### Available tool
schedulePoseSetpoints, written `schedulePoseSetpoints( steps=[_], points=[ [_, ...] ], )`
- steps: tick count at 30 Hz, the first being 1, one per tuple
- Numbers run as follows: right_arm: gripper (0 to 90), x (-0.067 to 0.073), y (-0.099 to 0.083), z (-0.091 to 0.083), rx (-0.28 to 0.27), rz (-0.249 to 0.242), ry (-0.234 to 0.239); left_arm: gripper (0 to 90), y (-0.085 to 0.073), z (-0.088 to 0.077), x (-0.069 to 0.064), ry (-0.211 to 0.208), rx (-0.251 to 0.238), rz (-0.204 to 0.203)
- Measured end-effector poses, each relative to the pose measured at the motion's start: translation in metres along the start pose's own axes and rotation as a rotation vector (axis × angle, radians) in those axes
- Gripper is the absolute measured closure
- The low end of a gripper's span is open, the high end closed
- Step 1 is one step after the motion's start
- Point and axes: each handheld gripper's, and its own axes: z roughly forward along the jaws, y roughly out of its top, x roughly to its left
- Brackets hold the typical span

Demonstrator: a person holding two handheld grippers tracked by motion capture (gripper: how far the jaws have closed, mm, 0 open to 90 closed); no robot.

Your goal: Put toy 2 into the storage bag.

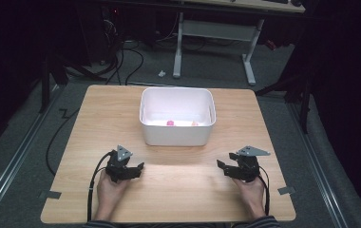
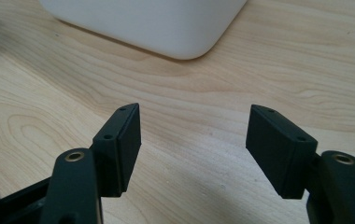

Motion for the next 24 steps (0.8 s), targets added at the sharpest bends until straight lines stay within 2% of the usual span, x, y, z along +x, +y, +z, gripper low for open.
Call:
schedulePoseSetpoints(
  steps=[9, 18, 20, 24],
  points=[
    [35.7, 0.002, -0.01, 0.014, 0.036, 0.003, -0.019, 25.4, 0.0, 0.0, 0.0, 0.0, -0.001, -0.001],
    [35.6, 0.005, -0.02, 0.028, 0.091, -0.032, -0.068, 25.4, 0.0, 0.0, 0.0, 0.0, 0.0, -0.001],
    [36.6, 0.007, -0.025, 0.029, 0.07, -0.054, -0.098, 25.4, 0.0, 0.0, 0.0, 0.0, 0.0, 0.0],
    [36.5, 0.008, -0.026, 0.029, 0.058, -0.05, -0.104, 25.4, 0.0, 0.0, 0.0, 0.0, 0.0, -0.001]
  ],
)
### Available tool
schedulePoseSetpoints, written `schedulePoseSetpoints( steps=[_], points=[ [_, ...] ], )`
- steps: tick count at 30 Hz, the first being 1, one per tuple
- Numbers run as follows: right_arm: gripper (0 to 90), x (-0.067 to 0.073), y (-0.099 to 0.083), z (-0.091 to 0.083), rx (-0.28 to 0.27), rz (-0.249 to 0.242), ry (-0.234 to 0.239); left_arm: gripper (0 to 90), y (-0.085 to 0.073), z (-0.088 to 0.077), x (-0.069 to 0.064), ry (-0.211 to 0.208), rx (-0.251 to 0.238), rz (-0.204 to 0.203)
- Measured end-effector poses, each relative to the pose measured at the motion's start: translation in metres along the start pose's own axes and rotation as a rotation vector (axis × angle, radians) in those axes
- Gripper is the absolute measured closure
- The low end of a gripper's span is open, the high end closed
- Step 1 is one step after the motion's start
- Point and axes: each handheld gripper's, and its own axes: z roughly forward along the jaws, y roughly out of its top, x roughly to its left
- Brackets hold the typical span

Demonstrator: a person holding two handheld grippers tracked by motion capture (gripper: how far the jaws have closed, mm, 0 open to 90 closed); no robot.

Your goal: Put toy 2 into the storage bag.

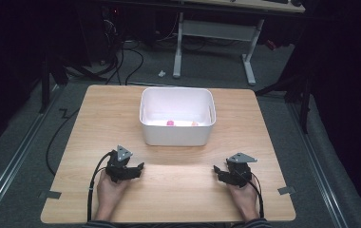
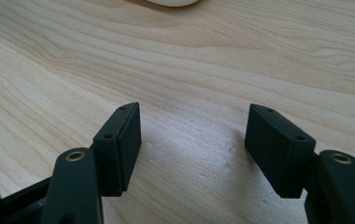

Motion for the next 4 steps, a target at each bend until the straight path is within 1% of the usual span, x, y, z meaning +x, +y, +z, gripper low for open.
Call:
schedulePoseSetpoints(
  steps=[4],
  points=[
    [34.7, 0.0, 0.0, 0.0002, 0.001, 0.0, -0.003, 25.4, 0.0, 0.0, 0.0, 0.0, 0.0, 0.0]
  ],
)
